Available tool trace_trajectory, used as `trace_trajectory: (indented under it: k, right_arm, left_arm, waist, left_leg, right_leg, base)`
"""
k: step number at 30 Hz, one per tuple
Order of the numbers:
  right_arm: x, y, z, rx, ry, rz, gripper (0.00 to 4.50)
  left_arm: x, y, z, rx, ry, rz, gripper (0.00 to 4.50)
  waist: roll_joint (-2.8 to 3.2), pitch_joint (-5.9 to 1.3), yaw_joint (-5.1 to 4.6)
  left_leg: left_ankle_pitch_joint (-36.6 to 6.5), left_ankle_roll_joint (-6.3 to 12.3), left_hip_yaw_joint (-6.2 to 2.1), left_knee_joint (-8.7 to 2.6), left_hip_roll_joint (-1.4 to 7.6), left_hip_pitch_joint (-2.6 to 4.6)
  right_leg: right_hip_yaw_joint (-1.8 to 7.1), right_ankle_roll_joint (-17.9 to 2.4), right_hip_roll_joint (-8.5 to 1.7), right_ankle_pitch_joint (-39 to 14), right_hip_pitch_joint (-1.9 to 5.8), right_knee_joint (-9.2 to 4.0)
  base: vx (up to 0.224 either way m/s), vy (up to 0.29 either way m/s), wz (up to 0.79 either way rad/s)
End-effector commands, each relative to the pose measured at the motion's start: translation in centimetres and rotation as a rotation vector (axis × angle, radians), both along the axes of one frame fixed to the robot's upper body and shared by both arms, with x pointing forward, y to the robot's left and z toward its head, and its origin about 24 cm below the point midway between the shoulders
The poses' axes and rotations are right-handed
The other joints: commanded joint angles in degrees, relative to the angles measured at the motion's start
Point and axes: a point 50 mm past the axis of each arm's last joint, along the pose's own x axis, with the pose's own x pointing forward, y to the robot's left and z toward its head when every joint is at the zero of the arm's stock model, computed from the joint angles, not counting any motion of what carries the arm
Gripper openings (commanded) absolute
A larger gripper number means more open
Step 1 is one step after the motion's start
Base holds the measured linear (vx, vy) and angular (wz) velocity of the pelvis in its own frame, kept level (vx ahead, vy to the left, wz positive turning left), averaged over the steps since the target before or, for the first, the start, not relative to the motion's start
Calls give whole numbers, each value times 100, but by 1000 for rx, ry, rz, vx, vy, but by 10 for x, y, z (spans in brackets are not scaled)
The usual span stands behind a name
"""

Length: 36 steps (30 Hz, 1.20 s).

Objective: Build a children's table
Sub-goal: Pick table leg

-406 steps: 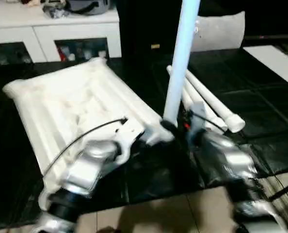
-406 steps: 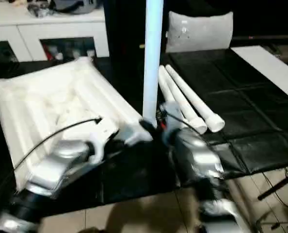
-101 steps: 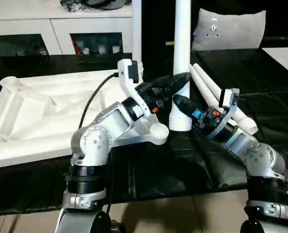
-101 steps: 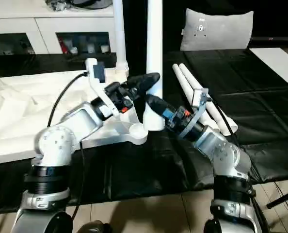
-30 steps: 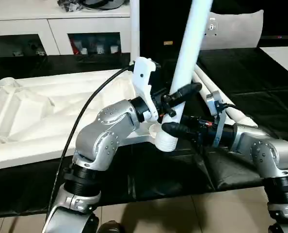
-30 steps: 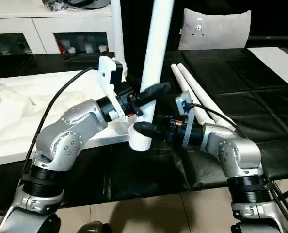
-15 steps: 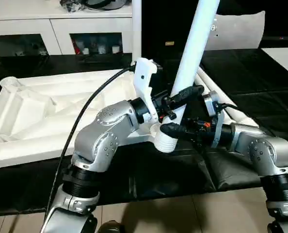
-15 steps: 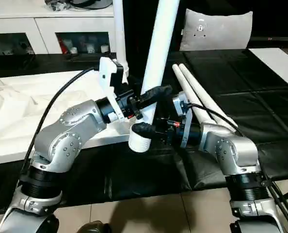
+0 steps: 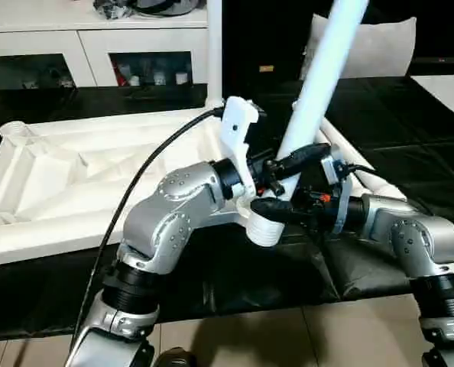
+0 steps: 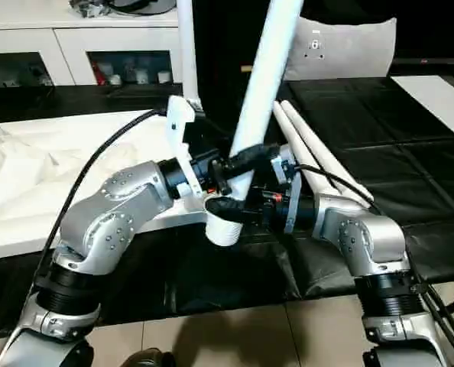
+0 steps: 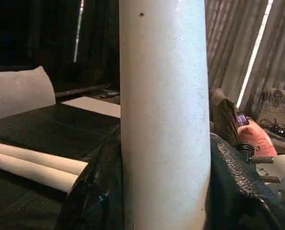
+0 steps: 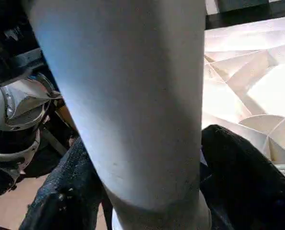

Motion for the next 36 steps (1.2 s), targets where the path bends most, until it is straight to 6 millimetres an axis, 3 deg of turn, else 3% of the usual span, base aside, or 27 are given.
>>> trace_trajectory:
  k: [1, 8, 15, 16, 23, 29, 36]
  right_arm:
    - [1, -1, 3, -23, -14, 6, 278]
    - [3, -3, -4, -64, 5, -29, 220]
    - [4, 1, -5, -67, 9, -66, 203]
    - [3, 3, -6, -62, 18, -58, 200]
    - [1, 8, -10, -62, 21, -52, 194]
    - [3, 15, -10, -36, 5, -102, 193]
    - [0, 17, -13, -56, 9, -146, 193]
  left_arm:
    - [-4, -1, 4, -10, -29, -14, 186]
    - [-2, -1, 5, -9, -33, -5, 186]
    - [2, 1, 6, -33, -5, 33, 186]
    - [3, 1, 8, -67, 16, 30, 256]
    - [-9, -5, 21, -234, 68, -99, 303]
    - [-22, -12, 27, -299, 81, -208, 344]
    - [-17, -2, 35, -392, 82, -153, 383]
  waist:
    - [-98, -412, 13]
    - [-96, -411, 14]
    - [-108, -408, 13]
    - [-113, -408, 14]
    - [-115, -408, 15]
    - [-87, -401, -3]
    - [-88, -388, 8]
  left_leg:
    - [-695, 240, -84, -321, 268, 162]
    - [-715, 232, -84, -321, 264, 158]
    - [-732, 212, -81, -324, 265, 165]
    - [-733, 217, -79, -323, 266, 166]
    - [-694, 250, -72, -312, 258, 149]
    - [-793, 198, -80, -330, 266, 158]
    - [-903, 86, -78, -348, 260, 166]
  right_leg:
    - [216, -1387, -316, -91, 252, -401]
    - [214, -1377, -317, -119, 251, -405]
    - [217, -1363, -316, -162, 244, -409]
    - [217, -1360, -317, -174, 242, -413]
    - [215, -1441, -319, -143, 245, -404]
    - [218, -1348, -308, -288, 237, -426]
    - [226, -1266, -307, -416, 234, -450]
  base:
    - [0, 0, 0]
    - [0, 0, 0]
    - [0, 0, 0]
    - [0, 0, 0]
    - [0, 0, 0]
    - [0, 0, 0]
    - [0, 0, 0]
